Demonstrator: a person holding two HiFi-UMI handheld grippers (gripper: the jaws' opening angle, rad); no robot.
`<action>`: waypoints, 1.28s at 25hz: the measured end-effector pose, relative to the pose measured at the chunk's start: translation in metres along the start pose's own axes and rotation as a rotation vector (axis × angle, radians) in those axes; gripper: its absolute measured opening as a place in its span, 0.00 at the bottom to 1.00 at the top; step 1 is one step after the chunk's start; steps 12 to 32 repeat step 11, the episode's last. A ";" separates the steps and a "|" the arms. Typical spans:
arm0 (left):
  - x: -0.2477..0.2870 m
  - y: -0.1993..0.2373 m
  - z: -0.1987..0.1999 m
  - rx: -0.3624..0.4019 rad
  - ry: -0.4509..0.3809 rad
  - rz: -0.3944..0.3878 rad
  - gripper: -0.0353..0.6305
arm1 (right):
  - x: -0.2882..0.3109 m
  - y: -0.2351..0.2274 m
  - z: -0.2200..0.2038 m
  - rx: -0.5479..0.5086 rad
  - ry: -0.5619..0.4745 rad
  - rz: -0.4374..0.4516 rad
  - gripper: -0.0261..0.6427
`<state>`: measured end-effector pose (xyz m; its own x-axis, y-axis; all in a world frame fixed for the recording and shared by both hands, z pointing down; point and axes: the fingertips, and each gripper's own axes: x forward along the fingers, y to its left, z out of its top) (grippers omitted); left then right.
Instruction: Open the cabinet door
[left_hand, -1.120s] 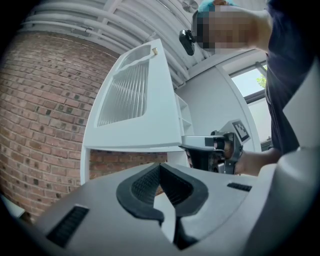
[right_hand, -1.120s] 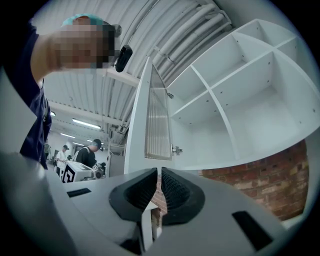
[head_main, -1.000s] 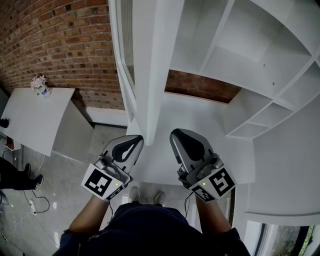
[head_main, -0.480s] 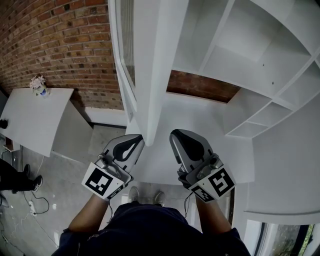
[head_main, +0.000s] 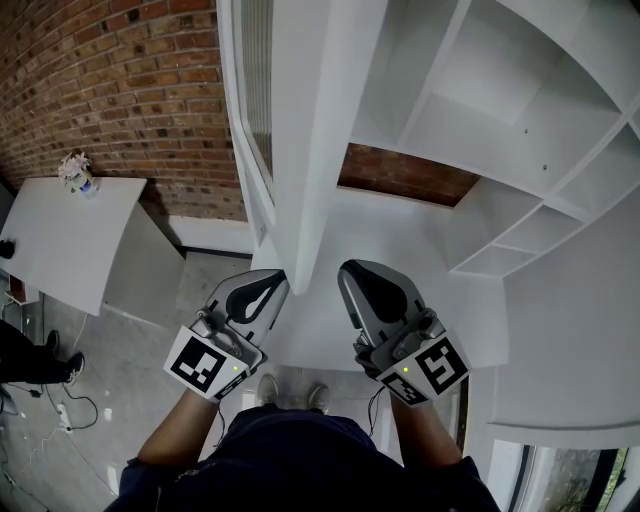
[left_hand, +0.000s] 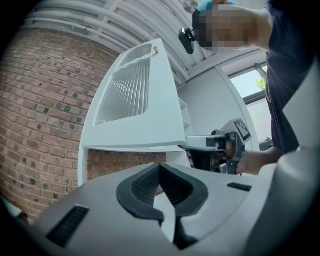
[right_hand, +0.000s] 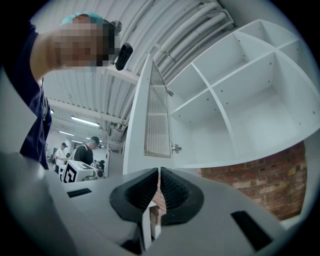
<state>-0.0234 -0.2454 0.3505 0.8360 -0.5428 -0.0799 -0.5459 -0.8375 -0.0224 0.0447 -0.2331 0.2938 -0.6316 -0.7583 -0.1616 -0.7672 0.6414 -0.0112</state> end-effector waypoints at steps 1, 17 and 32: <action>0.000 0.000 0.000 0.000 -0.002 0.000 0.06 | 0.000 0.000 0.000 0.000 0.000 0.000 0.09; 0.001 0.001 0.001 0.000 -0.005 -0.002 0.06 | 0.001 0.000 -0.001 0.001 0.001 -0.003 0.09; 0.001 0.001 0.001 0.000 -0.005 -0.002 0.06 | 0.001 0.000 -0.001 0.001 0.001 -0.003 0.09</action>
